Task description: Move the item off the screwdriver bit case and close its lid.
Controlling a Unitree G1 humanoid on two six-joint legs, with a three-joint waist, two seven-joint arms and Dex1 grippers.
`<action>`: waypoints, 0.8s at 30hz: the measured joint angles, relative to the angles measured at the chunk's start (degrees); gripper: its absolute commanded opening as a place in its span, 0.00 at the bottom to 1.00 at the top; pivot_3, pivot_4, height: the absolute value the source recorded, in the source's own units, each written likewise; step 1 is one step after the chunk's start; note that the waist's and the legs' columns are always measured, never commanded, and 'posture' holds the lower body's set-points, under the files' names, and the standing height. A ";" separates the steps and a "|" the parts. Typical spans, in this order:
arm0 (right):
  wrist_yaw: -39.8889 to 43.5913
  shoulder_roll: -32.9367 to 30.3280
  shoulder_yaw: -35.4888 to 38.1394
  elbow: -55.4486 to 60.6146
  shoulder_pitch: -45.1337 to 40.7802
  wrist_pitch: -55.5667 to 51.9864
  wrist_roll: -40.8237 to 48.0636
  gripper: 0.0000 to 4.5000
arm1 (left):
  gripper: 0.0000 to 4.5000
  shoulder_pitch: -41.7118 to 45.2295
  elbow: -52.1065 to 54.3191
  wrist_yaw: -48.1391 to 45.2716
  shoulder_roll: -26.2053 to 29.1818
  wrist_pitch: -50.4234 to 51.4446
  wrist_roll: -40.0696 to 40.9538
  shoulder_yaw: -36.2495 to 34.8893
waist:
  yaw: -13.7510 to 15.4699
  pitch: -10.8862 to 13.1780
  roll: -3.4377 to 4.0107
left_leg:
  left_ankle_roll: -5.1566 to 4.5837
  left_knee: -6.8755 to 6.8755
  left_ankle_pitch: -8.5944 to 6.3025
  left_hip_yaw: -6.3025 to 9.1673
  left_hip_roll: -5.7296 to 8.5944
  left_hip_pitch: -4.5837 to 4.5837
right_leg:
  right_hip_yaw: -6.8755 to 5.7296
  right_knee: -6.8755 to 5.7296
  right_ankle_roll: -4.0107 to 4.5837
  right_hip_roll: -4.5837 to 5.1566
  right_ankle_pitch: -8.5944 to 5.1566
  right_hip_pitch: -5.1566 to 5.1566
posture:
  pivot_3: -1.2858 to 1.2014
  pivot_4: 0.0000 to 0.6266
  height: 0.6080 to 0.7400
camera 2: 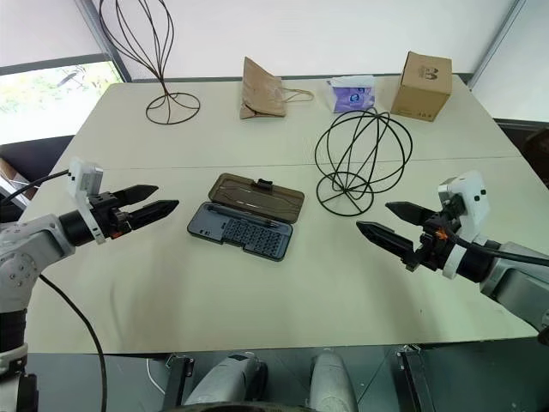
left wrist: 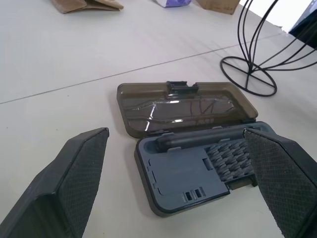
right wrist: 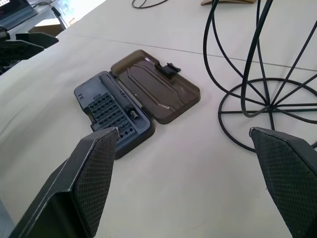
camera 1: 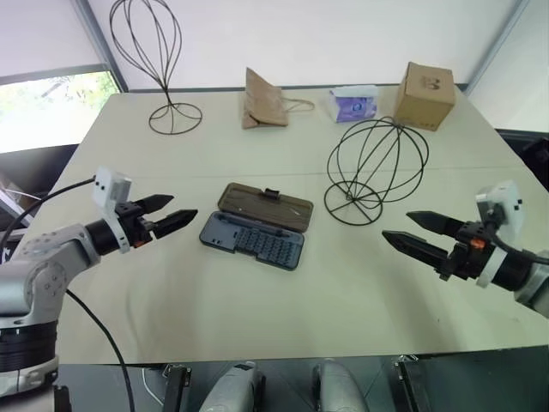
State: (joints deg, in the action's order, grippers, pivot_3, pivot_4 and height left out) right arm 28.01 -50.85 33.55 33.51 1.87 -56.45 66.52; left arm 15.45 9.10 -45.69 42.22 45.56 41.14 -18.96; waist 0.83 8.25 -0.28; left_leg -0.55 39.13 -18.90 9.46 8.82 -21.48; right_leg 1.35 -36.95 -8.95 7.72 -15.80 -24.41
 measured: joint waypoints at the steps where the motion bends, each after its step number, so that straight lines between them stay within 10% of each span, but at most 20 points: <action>1: -0.16 0.01 0.00 0.01 0.03 0.00 0.05 0.97 | 1.00 0.00 0.00 -0.08 0.00 -0.13 -0.05 0.03 | 0.00 0.00 0.00 | 0.00 0.00 0.00 0.00 0.00 0.00 | 0.00 0.00 0.00 0.00 0.00 0.00 | 0.52 0.24 1.00; 24: -3.10 0.32 -1.57 1.17 0.45 1.26 -0.50 0.97 | 1.00 0.92 -0.01 -0.13 -0.55 -0.14 0.12 0.18 | 0.04 0.00 0.00 | 0.00 0.00 0.00 0.00 0.00 0.00 | 0.00 0.00 0.00 0.00 0.00 0.00 | 0.52 0.24 1.00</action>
State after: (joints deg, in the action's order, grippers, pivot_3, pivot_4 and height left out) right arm 24.91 -50.53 31.98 34.67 2.33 -55.20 66.02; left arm 16.36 9.09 -45.83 41.66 45.42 41.26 -18.77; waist 0.87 8.25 -0.28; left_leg -0.55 39.13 -18.90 9.46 8.82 -21.48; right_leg 1.35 -36.95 -8.95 7.72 -15.80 -24.41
